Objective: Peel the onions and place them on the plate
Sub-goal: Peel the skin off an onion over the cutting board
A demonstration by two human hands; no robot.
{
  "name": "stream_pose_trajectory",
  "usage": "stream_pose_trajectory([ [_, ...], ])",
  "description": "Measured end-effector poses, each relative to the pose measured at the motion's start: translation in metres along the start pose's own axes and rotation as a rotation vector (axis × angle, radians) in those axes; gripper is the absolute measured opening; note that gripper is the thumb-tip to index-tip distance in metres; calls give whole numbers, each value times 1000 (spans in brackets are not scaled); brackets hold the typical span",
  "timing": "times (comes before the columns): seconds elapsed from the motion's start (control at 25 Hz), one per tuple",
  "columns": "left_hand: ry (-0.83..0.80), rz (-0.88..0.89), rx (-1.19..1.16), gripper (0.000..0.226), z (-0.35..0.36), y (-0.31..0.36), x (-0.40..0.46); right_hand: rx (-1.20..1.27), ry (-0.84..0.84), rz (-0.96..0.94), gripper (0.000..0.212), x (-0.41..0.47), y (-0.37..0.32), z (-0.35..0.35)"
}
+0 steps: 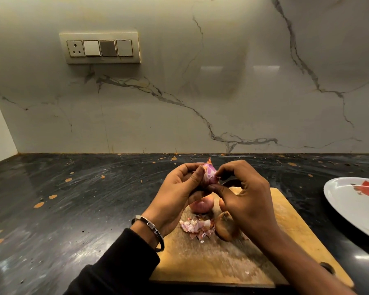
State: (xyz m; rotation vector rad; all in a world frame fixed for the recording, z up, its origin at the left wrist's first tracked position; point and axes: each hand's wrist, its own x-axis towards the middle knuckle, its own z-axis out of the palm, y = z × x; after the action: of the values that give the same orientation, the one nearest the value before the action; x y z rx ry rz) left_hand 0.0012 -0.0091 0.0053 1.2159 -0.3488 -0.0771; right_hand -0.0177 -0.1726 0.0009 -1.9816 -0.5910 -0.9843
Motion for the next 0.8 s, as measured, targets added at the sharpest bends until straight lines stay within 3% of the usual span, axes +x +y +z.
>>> stream_pose_trajectory([
  [0.44,-17,-30,27,38,0,-3,-1,49,-50,28,30,-1,6,2],
  [0.8,-31,-117,-125,43,5,-4,-1,-110,0,-135,39,-1,5,8],
])
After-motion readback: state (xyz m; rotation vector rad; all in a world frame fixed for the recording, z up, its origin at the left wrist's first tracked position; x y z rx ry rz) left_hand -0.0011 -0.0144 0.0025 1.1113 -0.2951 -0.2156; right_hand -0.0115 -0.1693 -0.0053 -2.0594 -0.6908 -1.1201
